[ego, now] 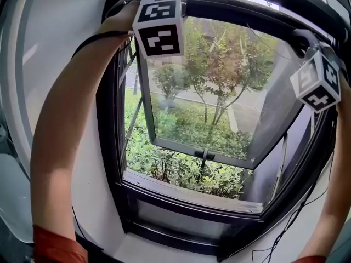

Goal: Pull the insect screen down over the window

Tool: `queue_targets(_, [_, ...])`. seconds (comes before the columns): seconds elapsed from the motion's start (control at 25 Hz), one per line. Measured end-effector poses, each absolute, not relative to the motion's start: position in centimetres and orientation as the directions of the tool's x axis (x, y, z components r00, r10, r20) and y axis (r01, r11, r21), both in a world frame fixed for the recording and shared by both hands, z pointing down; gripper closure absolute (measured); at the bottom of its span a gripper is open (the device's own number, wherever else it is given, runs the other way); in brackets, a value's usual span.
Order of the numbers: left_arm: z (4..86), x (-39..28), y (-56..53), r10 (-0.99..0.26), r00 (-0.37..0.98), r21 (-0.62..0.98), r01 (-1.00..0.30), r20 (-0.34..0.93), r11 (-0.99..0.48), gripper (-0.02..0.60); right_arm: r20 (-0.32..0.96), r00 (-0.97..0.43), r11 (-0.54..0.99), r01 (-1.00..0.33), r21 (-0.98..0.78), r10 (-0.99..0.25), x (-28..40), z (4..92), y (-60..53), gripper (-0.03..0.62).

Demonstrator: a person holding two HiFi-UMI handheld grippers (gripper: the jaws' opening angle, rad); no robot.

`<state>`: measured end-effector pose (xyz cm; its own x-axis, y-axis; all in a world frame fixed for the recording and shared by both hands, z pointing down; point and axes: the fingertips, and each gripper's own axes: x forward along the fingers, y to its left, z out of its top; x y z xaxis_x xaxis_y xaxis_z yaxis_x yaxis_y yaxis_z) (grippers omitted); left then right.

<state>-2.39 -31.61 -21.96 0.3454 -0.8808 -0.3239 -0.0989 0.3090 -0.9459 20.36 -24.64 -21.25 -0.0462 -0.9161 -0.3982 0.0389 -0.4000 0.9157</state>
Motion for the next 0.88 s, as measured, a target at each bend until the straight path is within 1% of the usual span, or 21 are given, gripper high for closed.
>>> queue_targets(0.48, [-18.2,-2.5,-31.5,-0.882,0.348,-0.948,-0.099,-0.318,0.302,0.555,-0.392,-0.071,-0.396,0.067,0.916,-0.917,20.3,-17.7,-24.3,0.562])
queue_targets(0.88, [-15.6,-2.3,-31.6,-0.879,0.361,-0.951,-0.113,-0.310,0.289,0.557,-0.398,-0.096,-0.403,0.046,0.914,-0.913,20.3,-15.3,-24.1,0.562])
